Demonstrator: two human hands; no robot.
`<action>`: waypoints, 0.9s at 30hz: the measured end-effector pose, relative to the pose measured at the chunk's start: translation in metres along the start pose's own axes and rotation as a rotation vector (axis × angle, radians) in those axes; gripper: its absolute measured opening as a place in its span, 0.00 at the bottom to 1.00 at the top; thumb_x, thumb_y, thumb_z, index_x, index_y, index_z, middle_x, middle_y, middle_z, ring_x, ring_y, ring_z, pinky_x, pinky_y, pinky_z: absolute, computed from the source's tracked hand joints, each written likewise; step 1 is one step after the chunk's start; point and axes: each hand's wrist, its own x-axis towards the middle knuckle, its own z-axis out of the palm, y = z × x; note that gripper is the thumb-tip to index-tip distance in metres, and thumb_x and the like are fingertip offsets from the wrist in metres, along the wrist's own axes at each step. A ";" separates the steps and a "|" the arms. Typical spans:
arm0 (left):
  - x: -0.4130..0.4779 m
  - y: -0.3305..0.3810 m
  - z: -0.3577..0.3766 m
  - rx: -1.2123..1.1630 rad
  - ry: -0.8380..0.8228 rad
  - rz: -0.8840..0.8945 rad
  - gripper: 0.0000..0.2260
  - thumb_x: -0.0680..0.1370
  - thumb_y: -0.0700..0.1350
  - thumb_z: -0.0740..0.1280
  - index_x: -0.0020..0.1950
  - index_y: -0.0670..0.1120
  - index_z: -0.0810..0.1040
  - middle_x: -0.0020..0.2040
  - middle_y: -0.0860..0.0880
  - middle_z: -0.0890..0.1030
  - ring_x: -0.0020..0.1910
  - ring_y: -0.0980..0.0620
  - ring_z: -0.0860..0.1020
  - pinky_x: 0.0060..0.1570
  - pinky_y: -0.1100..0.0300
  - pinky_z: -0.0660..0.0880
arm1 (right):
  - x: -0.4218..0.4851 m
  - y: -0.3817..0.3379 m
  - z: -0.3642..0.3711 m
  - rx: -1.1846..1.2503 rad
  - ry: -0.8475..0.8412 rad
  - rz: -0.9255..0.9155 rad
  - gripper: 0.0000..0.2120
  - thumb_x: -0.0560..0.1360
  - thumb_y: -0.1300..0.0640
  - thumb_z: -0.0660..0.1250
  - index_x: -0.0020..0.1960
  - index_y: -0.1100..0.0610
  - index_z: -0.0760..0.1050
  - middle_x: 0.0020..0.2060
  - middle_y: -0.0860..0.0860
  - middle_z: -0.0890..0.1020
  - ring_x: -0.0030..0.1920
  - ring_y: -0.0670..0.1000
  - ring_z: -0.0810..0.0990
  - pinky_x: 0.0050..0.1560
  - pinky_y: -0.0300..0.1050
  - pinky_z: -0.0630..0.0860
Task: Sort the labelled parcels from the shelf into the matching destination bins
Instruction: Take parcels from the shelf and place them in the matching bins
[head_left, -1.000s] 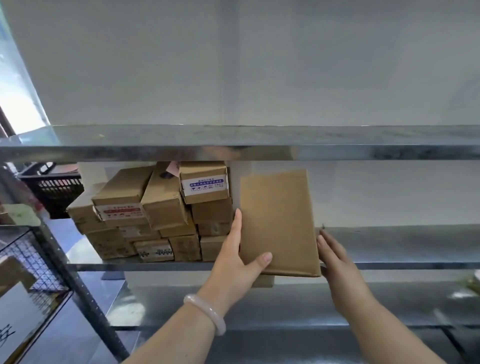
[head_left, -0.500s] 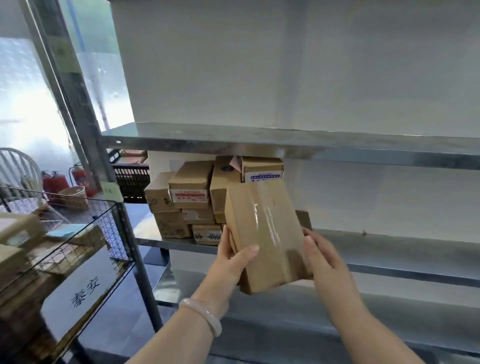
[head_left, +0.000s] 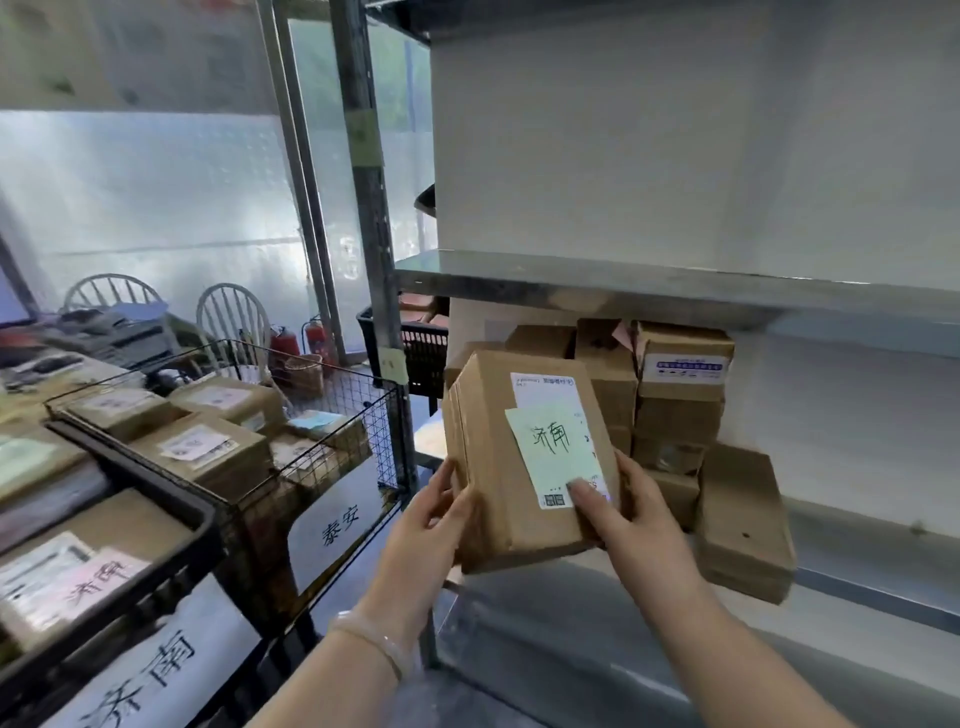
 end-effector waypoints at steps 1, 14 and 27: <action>-0.004 0.001 -0.008 -0.013 -0.038 -0.001 0.37 0.64 0.64 0.74 0.71 0.66 0.68 0.58 0.56 0.82 0.57 0.54 0.81 0.57 0.50 0.80 | 0.000 -0.001 0.012 -0.032 -0.017 -0.031 0.27 0.71 0.44 0.73 0.64 0.36 0.65 0.54 0.33 0.75 0.54 0.37 0.76 0.49 0.36 0.74; -0.037 0.007 -0.120 -0.222 0.212 0.054 0.44 0.65 0.54 0.79 0.77 0.61 0.61 0.62 0.50 0.82 0.57 0.46 0.82 0.56 0.45 0.80 | 0.002 0.008 0.137 0.045 -0.404 0.028 0.24 0.60 0.31 0.69 0.56 0.27 0.71 0.55 0.37 0.81 0.56 0.42 0.79 0.58 0.47 0.78; -0.040 0.039 -0.236 -0.166 0.641 0.204 0.32 0.65 0.57 0.77 0.65 0.71 0.68 0.57 0.56 0.84 0.53 0.52 0.84 0.45 0.57 0.82 | 0.041 -0.022 0.308 0.067 -0.804 -0.056 0.19 0.67 0.33 0.65 0.58 0.28 0.71 0.53 0.34 0.79 0.56 0.43 0.79 0.60 0.53 0.77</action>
